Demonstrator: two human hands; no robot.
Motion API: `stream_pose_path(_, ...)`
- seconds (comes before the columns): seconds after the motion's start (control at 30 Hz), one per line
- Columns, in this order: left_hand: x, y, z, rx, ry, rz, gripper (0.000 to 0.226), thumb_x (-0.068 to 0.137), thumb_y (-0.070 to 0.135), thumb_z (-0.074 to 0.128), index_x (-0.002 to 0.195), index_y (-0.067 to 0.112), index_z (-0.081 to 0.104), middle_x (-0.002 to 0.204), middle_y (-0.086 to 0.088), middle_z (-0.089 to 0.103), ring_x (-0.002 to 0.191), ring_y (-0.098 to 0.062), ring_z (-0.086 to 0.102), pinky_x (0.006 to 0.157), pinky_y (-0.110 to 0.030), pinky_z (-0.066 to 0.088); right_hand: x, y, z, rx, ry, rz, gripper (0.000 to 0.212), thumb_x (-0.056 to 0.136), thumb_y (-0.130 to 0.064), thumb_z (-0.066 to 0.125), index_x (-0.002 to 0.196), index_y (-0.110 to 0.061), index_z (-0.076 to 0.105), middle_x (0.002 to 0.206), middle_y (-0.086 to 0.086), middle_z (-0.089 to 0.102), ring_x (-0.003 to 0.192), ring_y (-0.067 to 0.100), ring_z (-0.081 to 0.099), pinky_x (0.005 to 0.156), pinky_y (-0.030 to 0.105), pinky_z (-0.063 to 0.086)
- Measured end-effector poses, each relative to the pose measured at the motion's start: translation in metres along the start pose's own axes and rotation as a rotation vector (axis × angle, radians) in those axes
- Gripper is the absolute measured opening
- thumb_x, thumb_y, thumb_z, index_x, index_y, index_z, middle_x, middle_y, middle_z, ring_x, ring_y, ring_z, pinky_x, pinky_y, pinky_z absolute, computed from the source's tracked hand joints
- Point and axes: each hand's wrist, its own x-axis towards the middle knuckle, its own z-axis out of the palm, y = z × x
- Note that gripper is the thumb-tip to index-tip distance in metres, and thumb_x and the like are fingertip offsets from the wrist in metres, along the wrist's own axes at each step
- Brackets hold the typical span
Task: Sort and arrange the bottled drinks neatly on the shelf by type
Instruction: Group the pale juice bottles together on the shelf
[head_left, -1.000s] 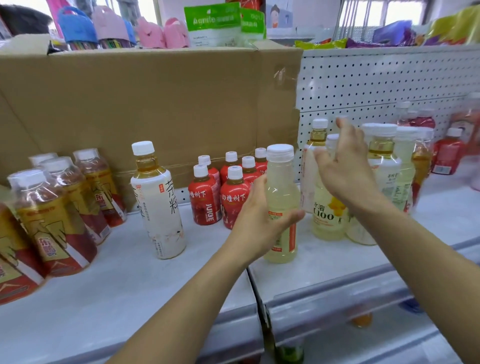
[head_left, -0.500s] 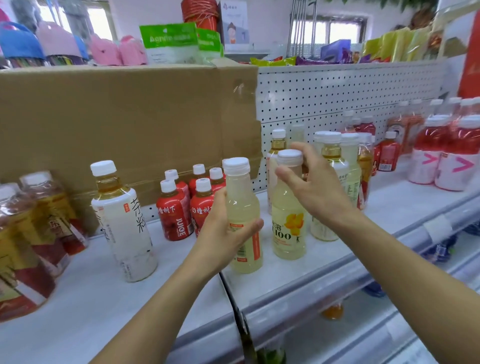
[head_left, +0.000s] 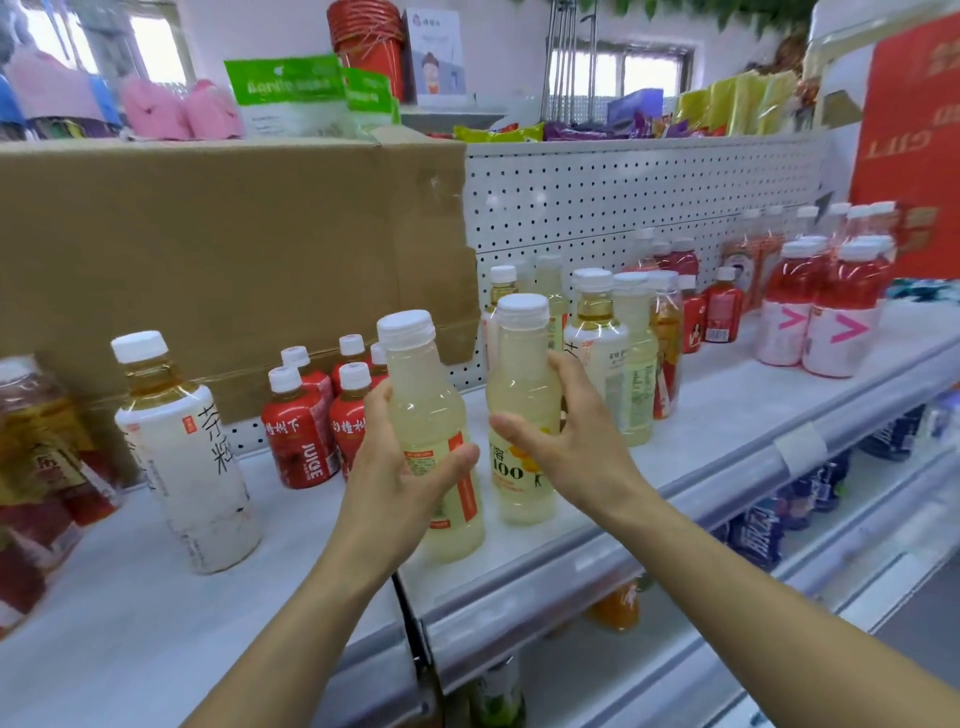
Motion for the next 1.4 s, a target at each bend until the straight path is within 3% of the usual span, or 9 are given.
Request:
stream_pose_path(0.17, -0.017, 0.040, 0.022, 0.005, 0.069, 0.034, 0.083, 0.071, 0.053, 0.073, 0.139, 0.035, 0.030, 0.116, 0.022, 0.061, 0.105, 0.003, 0.063, 0.092, -0.038, 0.055, -0.011, -0.002, -0.044, 0.115, 0.014, -0.069, 0.061, 0.082, -0.035, 0.076, 0.134, -0.027, 0.044, 0.119, -0.012, 0.060, 0.107, 0.005, 0.062, 0.088, 0.034, 0.058)
stream_pose_path(0.27, -0.030, 0.062, 0.048, 0.021, 0.081, 0.022, 0.088, 0.067, 0.063, 0.070, 0.140, 0.040, 0.027, 0.118, 0.027, 0.059, 0.104, 0.007, 0.062, 0.090, -0.036, 0.055, -0.021, 0.001, -0.079, 0.173, -0.005, -0.077, 0.060, 0.082, -0.031, 0.077, 0.133, -0.026, 0.047, 0.116, -0.014, 0.061, 0.104, -0.001, 0.062, 0.083, 0.021, 0.057)
stream_pose_path(0.4, -0.048, 0.084, 0.095, 0.023, 0.097, -0.005, 0.083, 0.073, 0.062, 0.072, 0.140, 0.043, 0.026, 0.115, 0.036, 0.058, 0.103, 0.006, 0.063, 0.092, -0.045, 0.055, -0.037, 0.015, -0.133, 0.195, -0.054, -0.074, 0.059, 0.081, -0.032, 0.077, 0.133, -0.028, 0.048, 0.116, -0.013, 0.064, 0.102, -0.002, 0.064, 0.080, 0.017, 0.056)
stream_pose_path(0.6, -0.071, 0.109, 0.170, 0.005, 0.080, -0.074, 0.078, 0.077, 0.055, 0.075, 0.138, 0.040, 0.029, 0.117, 0.029, 0.060, 0.104, 0.002, 0.064, 0.093, -0.047, 0.056, -0.054, 0.048, -0.216, 0.172, -0.063, -0.060, 0.052, 0.081, -0.031, 0.077, 0.126, -0.029, 0.053, 0.106, -0.014, 0.068, 0.095, 0.000, 0.067, 0.076, 0.019, 0.056)
stream_pose_path(0.77, -0.078, 0.125, 0.220, -0.027, 0.065, -0.146, 0.081, 0.069, 0.055, 0.071, 0.136, 0.035, 0.031, 0.110, 0.022, 0.063, 0.097, 0.001, 0.066, 0.091, -0.048, 0.057, -0.057, 0.076, -0.262, 0.184, -0.075, -0.024, 0.050, 0.082, -0.029, 0.077, 0.125, -0.029, 0.053, 0.102, -0.018, 0.068, 0.094, 0.000, 0.067, 0.073, 0.015, 0.054)
stream_pose_path(0.9, -0.068, 0.131, 0.246, -0.014, 0.076, -0.168, 0.087, 0.067, 0.057, 0.071, 0.140, 0.038, 0.028, 0.115, 0.019, 0.062, 0.103, -0.004, 0.065, 0.091, -0.048, 0.057, -0.044, 0.096, -0.283, 0.214, -0.074, -0.001, 0.045, 0.081, -0.027, 0.077, 0.120, -0.029, 0.054, 0.100, -0.017, 0.068, 0.092, 0.002, 0.067, 0.071, 0.014, 0.053)
stream_pose_path(1.1, -0.039, 0.122, 0.266, 0.026, 0.157, -0.156, 0.071, 0.082, 0.037, 0.075, 0.131, 0.049, 0.024, 0.114, 0.023, 0.058, 0.101, -0.001, 0.064, 0.086, -0.036, 0.058, -0.006, 0.122, -0.294, 0.244, -0.063, -0.025, 0.047, 0.081, -0.029, 0.076, 0.123, -0.027, 0.054, 0.102, -0.008, 0.069, 0.090, 0.002, 0.067, 0.070, 0.014, 0.054)
stream_pose_path(1.3, 0.000, 0.118, 0.271, 0.093, 0.289, -0.130, 0.083, 0.070, 0.058, 0.070, 0.137, 0.045, 0.024, 0.119, 0.020, 0.060, 0.105, -0.006, 0.064, 0.091, -0.049, 0.056, 0.040, 0.139, -0.284, 0.257, -0.117, -0.065, 0.046, 0.080, -0.031, 0.077, 0.120, -0.029, 0.054, 0.103, -0.008, 0.068, 0.091, 0.003, 0.067, 0.072, 0.013, 0.053)
stream_pose_path(1.4, 0.020, 0.115, 0.275, 0.183, 0.342, -0.094, 0.088, 0.069, 0.061, 0.068, 0.141, 0.040, 0.021, 0.126, 0.018, 0.056, 0.107, -0.007, 0.063, 0.091, -0.047, 0.057, 0.061, 0.142, -0.274, 0.284, -0.132, -0.102, 0.051, 0.077, -0.036, 0.077, 0.122, -0.028, 0.053, 0.105, -0.008, 0.067, 0.092, 0.004, 0.067, 0.074, 0.016, 0.054)
